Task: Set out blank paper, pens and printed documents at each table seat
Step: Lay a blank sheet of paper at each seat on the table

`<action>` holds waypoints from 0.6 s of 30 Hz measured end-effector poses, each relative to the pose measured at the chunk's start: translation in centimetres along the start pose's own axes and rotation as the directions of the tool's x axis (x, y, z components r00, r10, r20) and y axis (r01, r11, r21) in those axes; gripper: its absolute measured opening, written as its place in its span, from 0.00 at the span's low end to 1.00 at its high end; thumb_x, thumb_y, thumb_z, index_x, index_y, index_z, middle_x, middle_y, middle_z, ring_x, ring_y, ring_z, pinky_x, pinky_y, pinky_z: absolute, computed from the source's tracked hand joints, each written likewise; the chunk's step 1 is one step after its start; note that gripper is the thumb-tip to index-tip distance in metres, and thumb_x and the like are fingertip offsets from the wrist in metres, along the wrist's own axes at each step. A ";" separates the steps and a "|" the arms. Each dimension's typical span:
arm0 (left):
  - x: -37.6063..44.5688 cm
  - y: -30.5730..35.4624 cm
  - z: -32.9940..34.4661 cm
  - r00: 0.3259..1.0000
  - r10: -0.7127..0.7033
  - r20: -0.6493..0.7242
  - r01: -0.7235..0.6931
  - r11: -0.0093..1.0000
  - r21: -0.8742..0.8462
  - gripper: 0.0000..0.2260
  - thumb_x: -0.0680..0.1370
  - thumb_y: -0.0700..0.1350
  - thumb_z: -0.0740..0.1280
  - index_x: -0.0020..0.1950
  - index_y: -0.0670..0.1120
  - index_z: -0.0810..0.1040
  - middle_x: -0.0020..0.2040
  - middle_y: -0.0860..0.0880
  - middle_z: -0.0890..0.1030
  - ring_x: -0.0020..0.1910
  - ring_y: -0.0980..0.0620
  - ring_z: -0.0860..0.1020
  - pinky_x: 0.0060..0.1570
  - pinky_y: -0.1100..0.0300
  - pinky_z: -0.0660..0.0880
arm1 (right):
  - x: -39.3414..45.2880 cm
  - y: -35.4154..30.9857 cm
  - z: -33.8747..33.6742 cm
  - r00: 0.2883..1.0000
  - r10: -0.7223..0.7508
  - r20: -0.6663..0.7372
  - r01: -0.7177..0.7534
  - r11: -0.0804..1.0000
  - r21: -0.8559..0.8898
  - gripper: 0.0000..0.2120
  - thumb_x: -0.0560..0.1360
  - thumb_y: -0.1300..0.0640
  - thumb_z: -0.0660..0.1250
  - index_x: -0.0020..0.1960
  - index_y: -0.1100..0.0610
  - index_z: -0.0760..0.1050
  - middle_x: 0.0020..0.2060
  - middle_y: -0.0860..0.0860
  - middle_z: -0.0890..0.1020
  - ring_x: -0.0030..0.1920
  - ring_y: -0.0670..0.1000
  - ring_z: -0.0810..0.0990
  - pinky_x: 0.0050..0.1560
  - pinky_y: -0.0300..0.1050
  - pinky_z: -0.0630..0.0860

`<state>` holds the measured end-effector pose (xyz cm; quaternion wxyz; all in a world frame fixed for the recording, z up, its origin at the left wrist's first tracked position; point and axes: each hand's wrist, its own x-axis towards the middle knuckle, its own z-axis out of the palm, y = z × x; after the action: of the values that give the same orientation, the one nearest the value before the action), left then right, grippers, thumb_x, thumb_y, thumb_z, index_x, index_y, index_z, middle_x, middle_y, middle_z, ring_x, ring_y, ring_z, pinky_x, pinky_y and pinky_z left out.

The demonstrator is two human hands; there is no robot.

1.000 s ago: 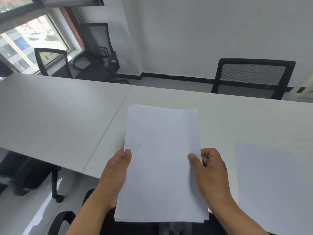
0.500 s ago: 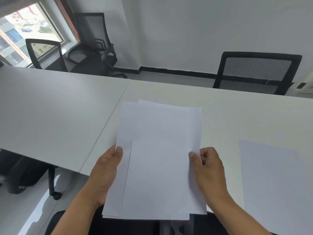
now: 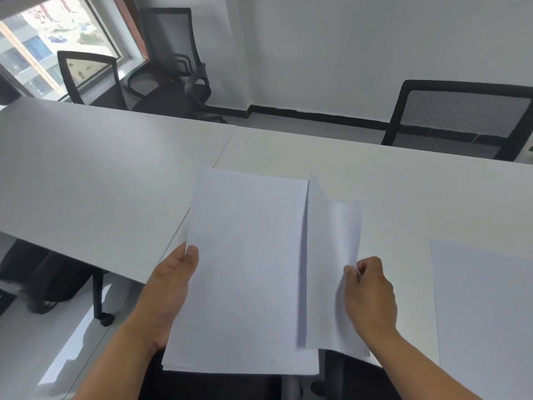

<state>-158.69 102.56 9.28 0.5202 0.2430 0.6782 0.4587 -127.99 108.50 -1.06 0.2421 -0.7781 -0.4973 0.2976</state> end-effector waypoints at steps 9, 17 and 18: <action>-0.1 0.0 -0.1 0.999 0.034 -0.001 -0.034 0.998 -0.058 0.23 0.81 0.64 0.68 0.71 0.54 0.83 0.66 0.52 0.87 0.68 0.45 0.84 0.75 0.37 0.73 | 0.9 1.5 0.9 1.000 0.013 0.014 -0.010 0.985 -0.171 0.08 0.87 0.52 0.61 0.53 0.56 0.67 0.36 0.50 0.79 0.33 0.50 0.76 0.33 0.46 0.66; 0.1 -1.0 0.9 0.998 0.039 0.042 -0.035 0.994 -0.103 0.19 0.83 0.57 0.65 0.69 0.51 0.84 0.64 0.50 0.88 0.65 0.45 0.86 0.71 0.41 0.77 | 1.7 2.6 1.0 0.997 0.072 0.016 -0.068 0.981 -0.179 0.09 0.87 0.52 0.62 0.53 0.56 0.68 0.38 0.51 0.80 0.35 0.54 0.77 0.37 0.50 0.71; 0.1 -1.0 1.1 0.998 0.039 0.045 -0.034 0.994 -0.106 0.18 0.83 0.57 0.65 0.69 0.52 0.84 0.64 0.50 0.88 0.65 0.45 0.86 0.71 0.40 0.76 | 1.7 2.8 1.0 0.997 0.070 0.017 -0.066 0.982 -0.178 0.09 0.86 0.52 0.62 0.52 0.56 0.68 0.38 0.51 0.80 0.36 0.54 0.78 0.38 0.50 0.71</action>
<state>-157.51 102.60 8.37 0.5396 0.2382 0.6363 0.4972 -126.41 109.11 -4.03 0.1558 -0.8096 -0.4977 0.2695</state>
